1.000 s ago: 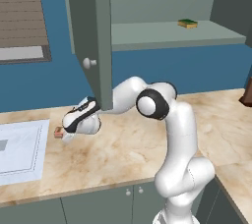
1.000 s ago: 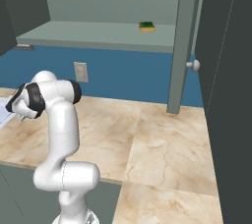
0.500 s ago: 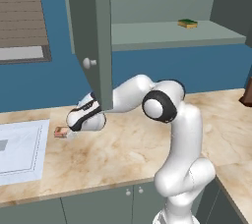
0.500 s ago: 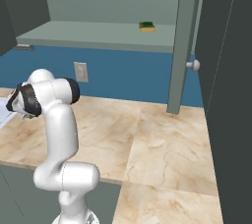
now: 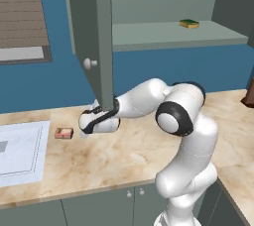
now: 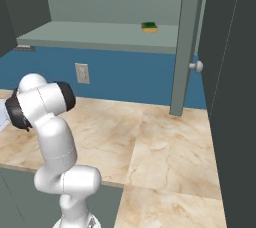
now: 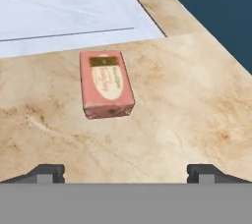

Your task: Locate and retrieve the bar soap and sponge from the cabinet. Place them next to the sink.

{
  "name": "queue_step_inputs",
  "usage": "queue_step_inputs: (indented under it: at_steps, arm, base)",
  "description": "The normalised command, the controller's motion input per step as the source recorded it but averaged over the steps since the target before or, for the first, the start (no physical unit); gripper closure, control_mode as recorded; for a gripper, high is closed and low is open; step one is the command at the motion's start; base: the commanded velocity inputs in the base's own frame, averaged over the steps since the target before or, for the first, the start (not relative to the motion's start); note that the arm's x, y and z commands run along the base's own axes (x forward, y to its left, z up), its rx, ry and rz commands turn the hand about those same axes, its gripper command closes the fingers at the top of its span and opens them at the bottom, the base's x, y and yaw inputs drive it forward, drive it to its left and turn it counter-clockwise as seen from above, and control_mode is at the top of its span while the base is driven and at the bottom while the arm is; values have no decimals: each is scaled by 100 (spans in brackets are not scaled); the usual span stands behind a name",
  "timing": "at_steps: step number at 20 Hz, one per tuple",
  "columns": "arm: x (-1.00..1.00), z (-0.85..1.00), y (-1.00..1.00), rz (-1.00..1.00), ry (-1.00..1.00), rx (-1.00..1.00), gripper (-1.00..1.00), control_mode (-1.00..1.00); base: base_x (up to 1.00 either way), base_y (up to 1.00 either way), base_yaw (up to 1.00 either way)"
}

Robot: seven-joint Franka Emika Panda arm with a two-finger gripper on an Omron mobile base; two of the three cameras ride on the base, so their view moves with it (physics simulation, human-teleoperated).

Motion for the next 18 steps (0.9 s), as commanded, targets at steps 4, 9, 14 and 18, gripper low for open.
queue_step_inputs:
  at_steps: [4, 9, 14, 18]
  arm:
    - [0, 28, -46, -23, 20, -9, -100, -100]
    - [5, 6, -13, -25, 35, -10, -100, -100]
    - [-2, 2, -14, -27, 6, -7, -100, -100]
    - [-19, 0, -6, 0, -1, 0, -100, -100]
  base:
    - [0, 0, 0]
    - [0, 0, 0]
    - [0, 0, 0]
    - [0, 0, 0]
